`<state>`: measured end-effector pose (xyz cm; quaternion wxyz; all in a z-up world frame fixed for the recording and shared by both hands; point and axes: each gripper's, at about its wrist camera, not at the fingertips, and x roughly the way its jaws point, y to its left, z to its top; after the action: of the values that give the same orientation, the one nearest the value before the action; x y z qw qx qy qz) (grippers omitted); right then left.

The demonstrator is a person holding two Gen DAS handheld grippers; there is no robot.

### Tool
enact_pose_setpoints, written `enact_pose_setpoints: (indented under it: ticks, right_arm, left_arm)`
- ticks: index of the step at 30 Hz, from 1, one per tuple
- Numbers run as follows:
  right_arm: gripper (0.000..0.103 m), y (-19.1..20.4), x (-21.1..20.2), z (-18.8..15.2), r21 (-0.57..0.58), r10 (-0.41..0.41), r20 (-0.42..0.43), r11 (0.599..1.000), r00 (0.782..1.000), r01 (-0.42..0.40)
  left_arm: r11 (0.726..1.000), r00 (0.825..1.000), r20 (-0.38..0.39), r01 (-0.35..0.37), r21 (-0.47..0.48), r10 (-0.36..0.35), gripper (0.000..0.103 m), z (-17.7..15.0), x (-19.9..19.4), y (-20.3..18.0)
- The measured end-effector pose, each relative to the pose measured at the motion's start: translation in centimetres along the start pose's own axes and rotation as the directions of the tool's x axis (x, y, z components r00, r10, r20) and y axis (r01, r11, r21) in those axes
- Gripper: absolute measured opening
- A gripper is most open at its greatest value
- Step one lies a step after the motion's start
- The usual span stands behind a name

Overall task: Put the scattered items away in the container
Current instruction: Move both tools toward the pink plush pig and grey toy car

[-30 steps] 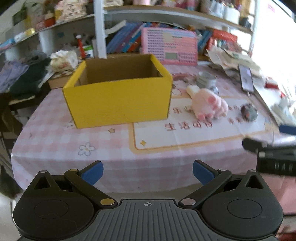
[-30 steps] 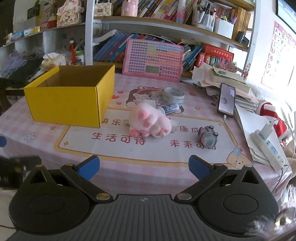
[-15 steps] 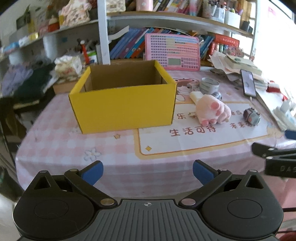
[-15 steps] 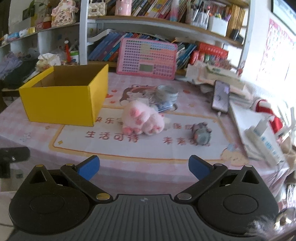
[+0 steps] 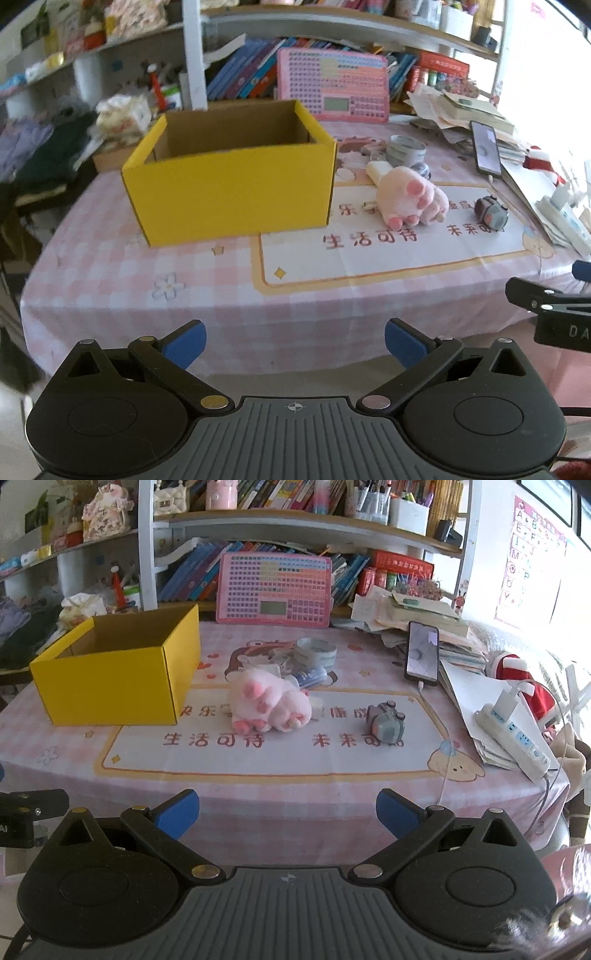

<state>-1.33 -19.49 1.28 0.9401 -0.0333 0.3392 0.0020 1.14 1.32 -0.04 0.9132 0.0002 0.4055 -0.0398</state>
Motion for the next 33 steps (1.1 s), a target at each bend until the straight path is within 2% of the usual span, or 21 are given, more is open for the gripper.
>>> enact_pose_setpoints:
  ticks: [4, 12, 26, 33]
  right_arm:
    - [0.103, -0.4, 0.5, -0.3, 0.005, 0.005, -0.031, 1.000, 1.000, -0.005]
    - [0.102, -1.9, 2.2, 0.0, 0.028, -0.006, -0.062, 1.000, 0.998, 0.008]
    - [0.102, -6.8, 7.4, 2.4, 0.063, -0.023, -0.120, 0.998, 0.992, 0.031]
    - [0.102, -9.6, 9.8, 4.1, 0.061, -0.027, -0.129, 0.997, 0.991, 0.035]
  left_arm:
    - [1.000, 1.000, -0.026, 0.012, 0.004, -0.012, 0.103, 0.0, 0.8, -0.4]
    - [0.992, 0.999, -0.026, 0.034, 0.119, -0.031, 0.103, 1.0, 2.0, -3.4]
    - [0.975, 0.995, -0.070, 0.077, 0.206, -0.064, 0.103, 4.2, 6.8, -8.5]
    - [0.971, 0.996, -0.060, 0.080, 0.225, -0.068, 0.103, 6.4, 9.0, -11.3]
